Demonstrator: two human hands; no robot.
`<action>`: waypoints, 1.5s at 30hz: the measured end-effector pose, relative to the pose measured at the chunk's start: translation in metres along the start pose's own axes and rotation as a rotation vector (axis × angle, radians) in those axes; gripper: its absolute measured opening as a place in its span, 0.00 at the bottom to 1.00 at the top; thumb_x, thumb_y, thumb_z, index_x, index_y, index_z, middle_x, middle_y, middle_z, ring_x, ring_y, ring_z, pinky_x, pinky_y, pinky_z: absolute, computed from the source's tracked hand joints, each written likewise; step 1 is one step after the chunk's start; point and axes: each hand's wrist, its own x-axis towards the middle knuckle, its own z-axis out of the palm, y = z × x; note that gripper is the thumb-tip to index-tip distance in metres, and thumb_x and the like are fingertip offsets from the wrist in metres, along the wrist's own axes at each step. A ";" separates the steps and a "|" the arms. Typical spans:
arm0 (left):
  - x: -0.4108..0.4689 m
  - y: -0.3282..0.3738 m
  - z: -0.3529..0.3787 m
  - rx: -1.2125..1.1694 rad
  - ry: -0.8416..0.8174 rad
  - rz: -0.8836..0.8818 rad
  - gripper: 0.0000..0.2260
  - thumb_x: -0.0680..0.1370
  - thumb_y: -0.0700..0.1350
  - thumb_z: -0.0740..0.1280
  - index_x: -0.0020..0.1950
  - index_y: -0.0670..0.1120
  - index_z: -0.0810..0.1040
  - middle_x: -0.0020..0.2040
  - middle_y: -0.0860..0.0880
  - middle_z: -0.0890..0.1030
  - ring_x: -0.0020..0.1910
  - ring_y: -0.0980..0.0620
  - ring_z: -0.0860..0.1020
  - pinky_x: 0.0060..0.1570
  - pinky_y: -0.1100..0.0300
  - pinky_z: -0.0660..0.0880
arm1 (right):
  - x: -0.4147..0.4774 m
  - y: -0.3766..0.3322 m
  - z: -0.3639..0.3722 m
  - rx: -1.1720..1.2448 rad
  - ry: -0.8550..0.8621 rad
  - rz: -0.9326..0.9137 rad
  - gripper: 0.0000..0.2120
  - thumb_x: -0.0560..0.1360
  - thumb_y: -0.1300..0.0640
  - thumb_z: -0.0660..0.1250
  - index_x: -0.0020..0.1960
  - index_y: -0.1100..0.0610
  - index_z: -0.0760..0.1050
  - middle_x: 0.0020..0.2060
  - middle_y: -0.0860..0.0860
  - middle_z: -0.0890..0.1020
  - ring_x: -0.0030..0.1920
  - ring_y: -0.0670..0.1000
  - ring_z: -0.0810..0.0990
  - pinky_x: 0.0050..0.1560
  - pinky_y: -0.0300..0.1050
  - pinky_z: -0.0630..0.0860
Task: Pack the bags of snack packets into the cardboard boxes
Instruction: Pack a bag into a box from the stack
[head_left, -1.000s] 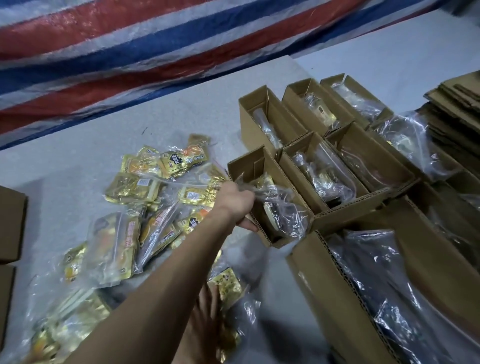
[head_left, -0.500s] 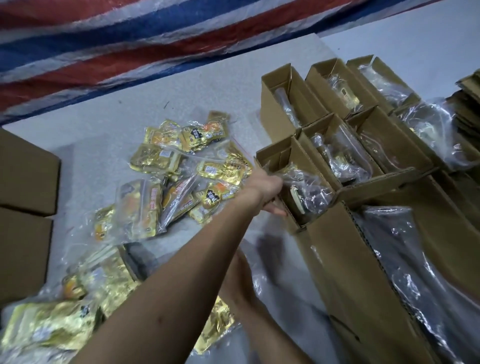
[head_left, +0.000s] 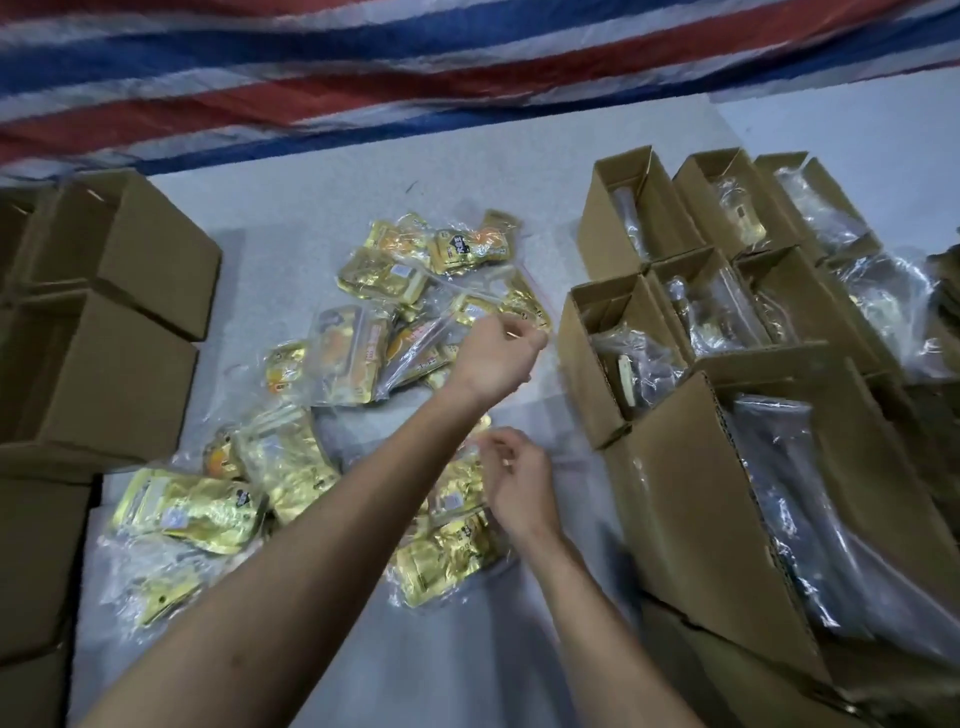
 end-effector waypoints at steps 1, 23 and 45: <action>-0.017 -0.005 -0.012 -0.037 0.064 0.049 0.06 0.79 0.43 0.67 0.44 0.42 0.79 0.41 0.44 0.82 0.35 0.51 0.78 0.36 0.60 0.73 | -0.022 0.020 -0.074 -0.142 0.092 0.006 0.08 0.80 0.53 0.65 0.53 0.55 0.81 0.45 0.51 0.84 0.43 0.47 0.79 0.44 0.40 0.75; -0.279 -0.227 -0.260 0.524 0.738 -0.268 0.17 0.79 0.52 0.64 0.66 0.51 0.70 0.59 0.50 0.78 0.54 0.48 0.78 0.47 0.54 0.72 | -0.174 -0.035 -0.005 0.078 -0.243 -0.062 0.12 0.79 0.65 0.66 0.43 0.54 0.83 0.38 0.47 0.86 0.40 0.50 0.85 0.43 0.39 0.80; -0.088 -0.216 -0.343 0.333 0.786 -0.327 0.15 0.80 0.46 0.65 0.59 0.35 0.79 0.60 0.31 0.78 0.61 0.31 0.75 0.61 0.46 0.72 | -0.145 -0.078 -0.051 0.100 -0.091 -0.032 0.15 0.81 0.60 0.65 0.42 0.45 0.84 0.39 0.49 0.86 0.38 0.51 0.84 0.39 0.47 0.79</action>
